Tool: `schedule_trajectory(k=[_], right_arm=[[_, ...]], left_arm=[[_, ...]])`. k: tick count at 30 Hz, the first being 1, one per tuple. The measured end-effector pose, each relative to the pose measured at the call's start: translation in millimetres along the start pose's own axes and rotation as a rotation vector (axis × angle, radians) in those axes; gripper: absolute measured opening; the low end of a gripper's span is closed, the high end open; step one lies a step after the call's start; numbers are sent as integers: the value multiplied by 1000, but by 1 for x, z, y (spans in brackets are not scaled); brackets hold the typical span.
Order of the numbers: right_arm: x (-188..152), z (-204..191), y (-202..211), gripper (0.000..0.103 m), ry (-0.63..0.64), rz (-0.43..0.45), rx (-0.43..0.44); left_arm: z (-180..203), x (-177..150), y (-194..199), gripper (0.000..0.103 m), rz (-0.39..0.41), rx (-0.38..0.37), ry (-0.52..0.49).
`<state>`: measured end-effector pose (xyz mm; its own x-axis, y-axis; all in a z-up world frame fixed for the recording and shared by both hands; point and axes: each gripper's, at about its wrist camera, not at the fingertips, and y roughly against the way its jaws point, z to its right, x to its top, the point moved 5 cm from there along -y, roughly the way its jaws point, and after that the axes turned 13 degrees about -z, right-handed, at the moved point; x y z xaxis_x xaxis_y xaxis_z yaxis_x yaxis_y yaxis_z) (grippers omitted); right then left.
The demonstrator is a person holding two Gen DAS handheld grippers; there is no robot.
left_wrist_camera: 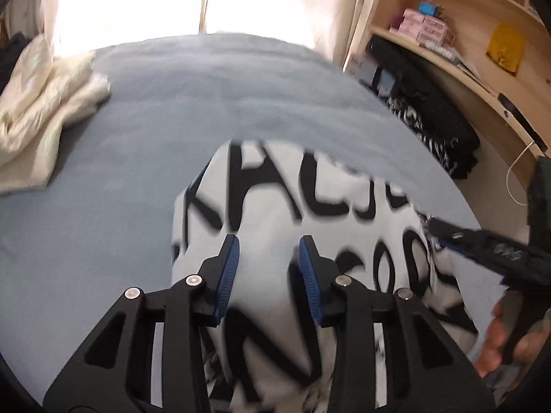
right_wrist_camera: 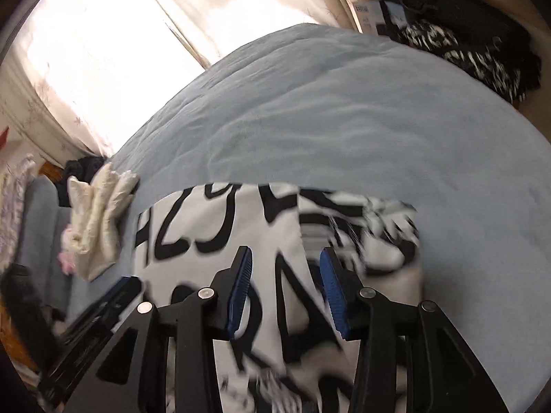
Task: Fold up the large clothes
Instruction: 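Press the folded bundle flat with both grippers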
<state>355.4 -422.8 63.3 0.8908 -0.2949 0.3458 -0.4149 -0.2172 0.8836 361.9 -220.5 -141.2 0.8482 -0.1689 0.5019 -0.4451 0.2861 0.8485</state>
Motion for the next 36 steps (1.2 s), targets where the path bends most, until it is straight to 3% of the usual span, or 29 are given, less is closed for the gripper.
schedule_trajectory(k=[4, 7, 10, 17, 22, 27, 30, 33, 35, 36], right_arm=[[11, 5, -39, 43, 17, -32, -127], [17, 13, -63, 43, -4, -75, -112], [26, 13, -66, 45, 4, -54, -108], [10, 14, -87, 48, 38, 20, -144], [-6, 25, -99, 48, 21, 32, -106], [-8, 19, -96, 49, -38, -77, -166], [-22, 0, -62, 49, -14, -62, -25], [-44, -3, -57, 49, 61, -93, -30], [-58, 12, -62, 48, 93, -115, -89], [-63, 20, -61, 43, 99, -112, -90]], left_arm=[[4, 15, -24, 35, 23, 100, -34], [1, 17, -45, 40, -26, 110, -55], [-4, 13, -64, 45, -47, 127, -63], [-4, 9, -82, 50, -37, 167, -53], [-7, 6, -80, 51, -22, 147, -35], [-10, 6, -56, 51, -3, 164, 4], [-13, -3, -25, 51, 19, 150, 79], [-10, -27, -9, 51, -51, 83, 130], [-9, -50, -11, 51, -124, 88, 113], [-9, -58, -11, 52, -132, 92, 98]])
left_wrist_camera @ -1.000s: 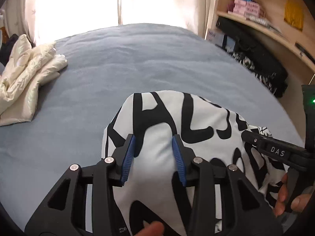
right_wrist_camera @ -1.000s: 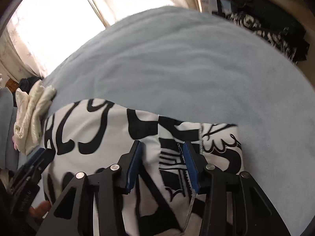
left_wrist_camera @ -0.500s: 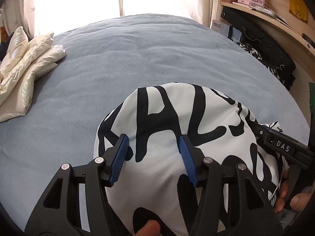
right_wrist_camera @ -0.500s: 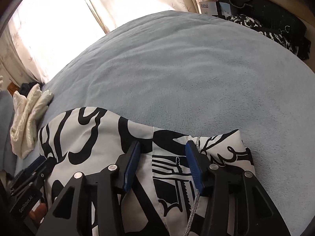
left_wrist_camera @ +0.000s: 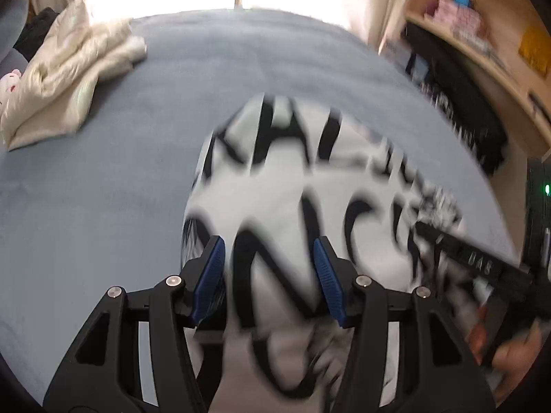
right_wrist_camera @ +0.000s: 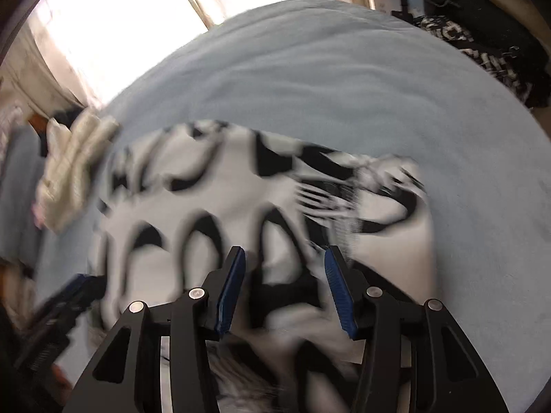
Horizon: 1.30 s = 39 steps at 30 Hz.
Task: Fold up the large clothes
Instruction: 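Press the folded bundle flat with both grippers, then grip the bundle ends with both grippers from opposite sides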
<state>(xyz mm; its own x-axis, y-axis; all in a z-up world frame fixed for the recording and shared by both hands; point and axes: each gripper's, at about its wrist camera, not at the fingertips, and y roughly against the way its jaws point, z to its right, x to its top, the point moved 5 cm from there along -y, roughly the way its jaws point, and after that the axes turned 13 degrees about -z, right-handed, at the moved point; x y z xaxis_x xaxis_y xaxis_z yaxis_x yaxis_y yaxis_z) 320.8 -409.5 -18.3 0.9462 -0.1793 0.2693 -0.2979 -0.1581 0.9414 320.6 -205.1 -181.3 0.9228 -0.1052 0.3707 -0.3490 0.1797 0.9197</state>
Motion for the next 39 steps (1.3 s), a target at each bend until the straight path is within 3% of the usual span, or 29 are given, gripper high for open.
schedule_trajectory(k=[3, 8, 11, 13, 18, 23, 27, 39], right_arm=[[-14, 24, 16, 35, -35, 6, 45], [-39, 62, 43, 36, -94, -31, -50], [-56, 82, 55, 37, -131, -57, -44], [-66, 91, 66, 40, -156, -74, -22], [-88, 94, 88, 75, -172, -108, 41], [-97, 86, 113, 85, -161, -122, 124], [-98, 85, 120, 86, -155, -149, 183], [-79, 85, 74, 86, -159, -217, 292]], left_arm=[[-14, -22, 3, 71, 34, 45, -23], [-57, -44, 10, 72, -3, -13, 105], [-73, -52, 20, 72, -3, 18, 125], [-78, -59, 27, 72, -3, 52, 116], [-79, -78, 47, 72, -43, 39, 66], [-71, -84, 63, 72, -72, 38, 15], [-71, -84, 66, 72, -104, -8, 36], [-58, -79, 45, 72, -167, -115, 68]])
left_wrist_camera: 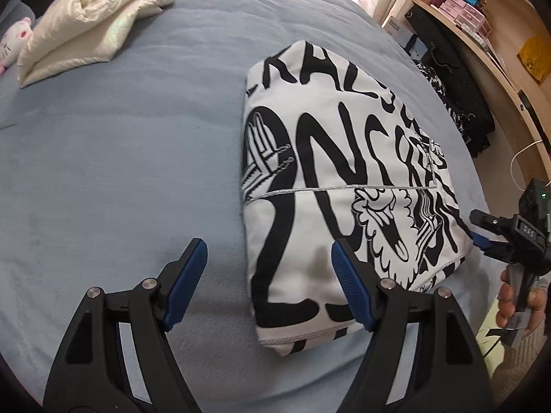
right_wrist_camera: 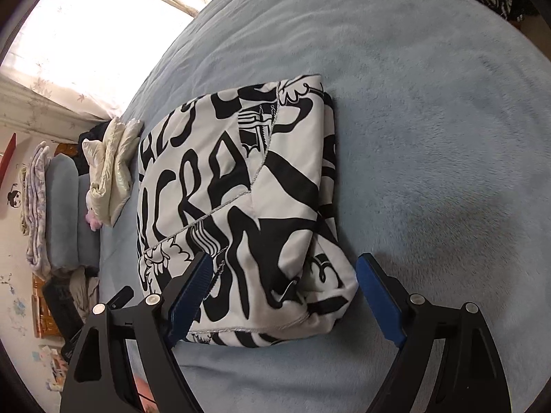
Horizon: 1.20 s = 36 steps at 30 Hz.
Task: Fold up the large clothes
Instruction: 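Grip the bundle ends with both grippers from opposite sides, then lift the printed bundle with both grippers and carry it toward the cream stack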
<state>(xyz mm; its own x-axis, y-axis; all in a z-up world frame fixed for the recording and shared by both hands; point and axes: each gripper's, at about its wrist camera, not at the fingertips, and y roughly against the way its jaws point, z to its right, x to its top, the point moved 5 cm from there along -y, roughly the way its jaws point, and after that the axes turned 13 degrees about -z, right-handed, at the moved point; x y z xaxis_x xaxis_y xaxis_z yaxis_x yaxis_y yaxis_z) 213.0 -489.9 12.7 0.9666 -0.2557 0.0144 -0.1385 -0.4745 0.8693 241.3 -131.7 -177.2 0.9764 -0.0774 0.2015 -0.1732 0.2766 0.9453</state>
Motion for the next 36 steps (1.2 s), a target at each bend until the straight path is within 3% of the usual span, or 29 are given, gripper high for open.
schedule_trajectory(k=[9, 19, 24, 30, 36], right_arm=[[22, 5, -36, 86, 29, -47, 73], [45, -1, -69, 86, 86, -63, 135], [55, -7, -83, 85, 120, -46, 145], [58, -12, -89, 75, 141, -22, 165], [59, -12, -94, 72, 150, -5, 173]], left_arm=[[11, 13, -37, 73, -69, -124, 45], [18, 30, -63, 89, -76, -168, 72], [20, 37, -89, 99, -127, -256, 107], [34, 46, -104, 103, -118, -219, 70], [44, 51, -116, 103, -111, -215, 66]])
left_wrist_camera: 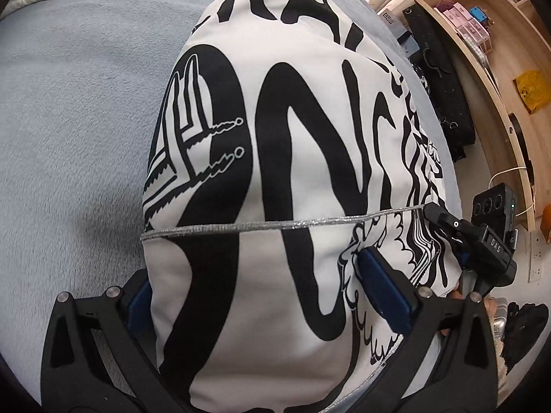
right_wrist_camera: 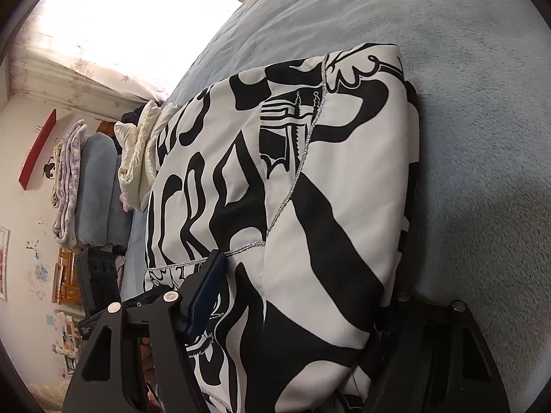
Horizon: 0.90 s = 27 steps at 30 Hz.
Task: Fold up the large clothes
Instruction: 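Lift the printed bundle with both grippers and carry it toward the cream stack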
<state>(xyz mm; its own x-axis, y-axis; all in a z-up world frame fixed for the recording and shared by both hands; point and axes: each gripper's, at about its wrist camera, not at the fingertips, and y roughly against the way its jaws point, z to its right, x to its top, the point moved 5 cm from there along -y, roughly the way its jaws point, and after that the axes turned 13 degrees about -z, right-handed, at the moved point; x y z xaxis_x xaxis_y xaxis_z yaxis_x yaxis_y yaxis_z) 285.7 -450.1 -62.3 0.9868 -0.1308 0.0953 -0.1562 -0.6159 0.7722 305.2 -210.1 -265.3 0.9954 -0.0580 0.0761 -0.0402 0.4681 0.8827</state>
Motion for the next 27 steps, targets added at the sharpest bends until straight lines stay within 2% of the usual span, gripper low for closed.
schedule_trajectory(k=[8, 14, 17, 19, 20, 22, 27], right_arm=[[-8, -1, 2, 63, 3, 9, -53], [-13, -19, 5, 43, 40, 31, -76], [-18, -39, 11, 35, 82, 56, -103], [-22, -57, 14, 32, 113, 77, -141], [-25, -68, 14, 31, 136, 90, -175], [-30, -87, 14, 29, 174, 112, -229], [-51, -127, 7, 24, 211, 130, -243]], left_arm=[[-4, -8, 6, 103, -3, 11, -4], [-1, -3, 7, 102, -1, 13, 10], [3, -4, 15, 93, 30, 40, 8], [6, -9, 23, 79, 57, 80, -26], [11, -11, 28, 76, 71, 104, -57], [19, -14, 37, 60, 94, 130, -105], [27, -30, 65, 50, 144, 222, -185]])
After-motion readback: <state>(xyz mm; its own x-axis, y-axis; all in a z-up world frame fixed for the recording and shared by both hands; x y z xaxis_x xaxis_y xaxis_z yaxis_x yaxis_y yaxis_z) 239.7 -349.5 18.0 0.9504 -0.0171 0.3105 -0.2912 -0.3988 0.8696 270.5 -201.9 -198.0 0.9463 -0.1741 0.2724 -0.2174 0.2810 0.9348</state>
